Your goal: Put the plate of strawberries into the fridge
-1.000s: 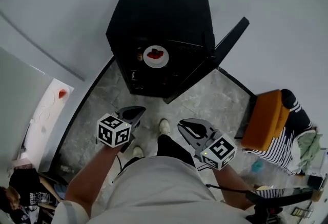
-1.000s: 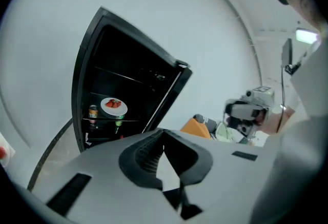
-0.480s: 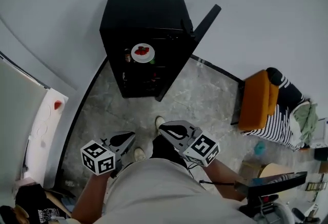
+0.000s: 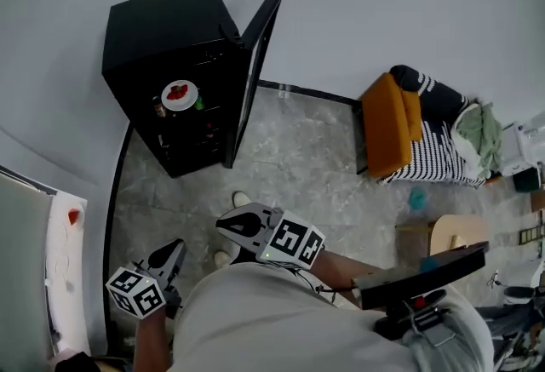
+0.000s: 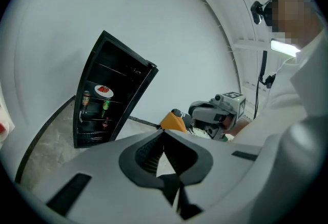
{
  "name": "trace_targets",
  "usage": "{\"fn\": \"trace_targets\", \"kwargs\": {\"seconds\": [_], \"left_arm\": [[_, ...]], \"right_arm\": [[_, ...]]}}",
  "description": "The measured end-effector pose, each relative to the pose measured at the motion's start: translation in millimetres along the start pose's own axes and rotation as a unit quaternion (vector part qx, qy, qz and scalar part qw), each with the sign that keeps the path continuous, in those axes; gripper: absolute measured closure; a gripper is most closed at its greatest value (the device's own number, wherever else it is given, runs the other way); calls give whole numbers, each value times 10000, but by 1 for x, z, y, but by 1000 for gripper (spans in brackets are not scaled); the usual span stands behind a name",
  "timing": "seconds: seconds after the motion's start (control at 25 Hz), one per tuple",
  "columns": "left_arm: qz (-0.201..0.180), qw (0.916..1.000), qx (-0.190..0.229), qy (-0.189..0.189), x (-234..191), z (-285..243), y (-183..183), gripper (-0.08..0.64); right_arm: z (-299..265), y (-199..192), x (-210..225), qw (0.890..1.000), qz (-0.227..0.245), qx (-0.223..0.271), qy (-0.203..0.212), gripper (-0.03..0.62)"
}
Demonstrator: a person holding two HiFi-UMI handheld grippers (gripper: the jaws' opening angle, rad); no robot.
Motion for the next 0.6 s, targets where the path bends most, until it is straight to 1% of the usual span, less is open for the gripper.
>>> {"fn": "trace_targets", "kwargs": {"seconds": [0.12, 0.32, 0.6], "left_arm": [[-6, 10000, 58, -29, 2, 1, -1, 548], [-86, 9999, 25, -67, 4, 1, 2, 548], [-107, 9999, 81, 11, 5, 3, 4, 548]], "right_arm": [[4, 0, -4, 10000, 52, -4, -38, 569], [6, 6, -9, 9999, 122, 19, -34, 571], [5, 11, -11, 9997, 238, 12, 40, 572]]}}
Point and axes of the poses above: the fingertips, and each gripper's own axes: z backward along the fingers, x to its right, y out of its top, the point moved 4 cm from there along z, backward along the fingers, and after that the axes turned 15 degrees about -y, right-handed, at the moved point
